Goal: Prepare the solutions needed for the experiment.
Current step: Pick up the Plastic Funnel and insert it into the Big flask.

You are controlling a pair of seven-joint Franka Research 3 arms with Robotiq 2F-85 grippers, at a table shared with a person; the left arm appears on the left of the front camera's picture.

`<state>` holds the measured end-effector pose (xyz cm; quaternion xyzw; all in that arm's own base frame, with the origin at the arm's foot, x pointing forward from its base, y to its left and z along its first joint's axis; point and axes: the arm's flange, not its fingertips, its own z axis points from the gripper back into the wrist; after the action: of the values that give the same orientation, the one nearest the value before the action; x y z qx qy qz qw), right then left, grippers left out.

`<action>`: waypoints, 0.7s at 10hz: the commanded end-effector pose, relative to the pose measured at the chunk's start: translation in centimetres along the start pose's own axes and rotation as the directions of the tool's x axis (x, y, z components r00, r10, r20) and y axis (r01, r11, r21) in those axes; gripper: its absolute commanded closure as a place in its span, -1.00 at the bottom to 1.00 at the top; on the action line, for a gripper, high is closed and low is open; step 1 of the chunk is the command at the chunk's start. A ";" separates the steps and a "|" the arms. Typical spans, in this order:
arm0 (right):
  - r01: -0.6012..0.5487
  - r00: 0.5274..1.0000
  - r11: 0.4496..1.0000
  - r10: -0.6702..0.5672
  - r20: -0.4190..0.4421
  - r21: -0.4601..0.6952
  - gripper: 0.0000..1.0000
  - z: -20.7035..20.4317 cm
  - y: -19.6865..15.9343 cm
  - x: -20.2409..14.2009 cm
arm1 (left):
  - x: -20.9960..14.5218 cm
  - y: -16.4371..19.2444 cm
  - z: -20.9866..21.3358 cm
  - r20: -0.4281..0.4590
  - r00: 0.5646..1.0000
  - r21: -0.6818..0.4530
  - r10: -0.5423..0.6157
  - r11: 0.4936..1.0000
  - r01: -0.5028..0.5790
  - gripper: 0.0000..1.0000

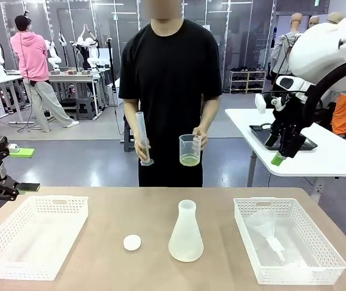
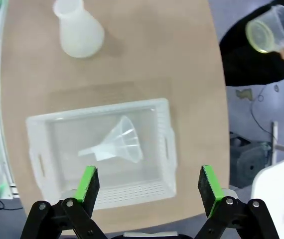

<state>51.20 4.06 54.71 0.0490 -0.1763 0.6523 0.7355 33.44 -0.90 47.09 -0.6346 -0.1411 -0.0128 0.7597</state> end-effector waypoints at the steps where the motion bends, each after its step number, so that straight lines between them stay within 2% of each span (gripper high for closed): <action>1: 0.046 0.998 0.998 -0.049 -0.042 -0.052 -1.00 -1.1 -0.3 0.2 | 0.1 0.0 -0.1 -0.003 1.000 -0.017 -0.001 1.000 0.000 -1.00; 2: 0.000 1.000 1.000 0.000 0.000 0.000 -1.00 0.0 0.0 0.0 | 0.1 0.0 -0.1 -0.003 1.000 -0.017 -0.001 1.000 0.000 -1.00; 7: 0.000 1.000 1.000 0.000 0.000 0.000 -1.00 0.0 0.0 0.0 | 0.1 0.0 -0.1 -0.003 1.000 -0.017 -0.001 1.000 0.000 -1.00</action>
<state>51.37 4.11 54.52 0.0439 -0.1740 0.6513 0.7373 33.44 -0.87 47.09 -0.6348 -0.1411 -0.0127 0.7596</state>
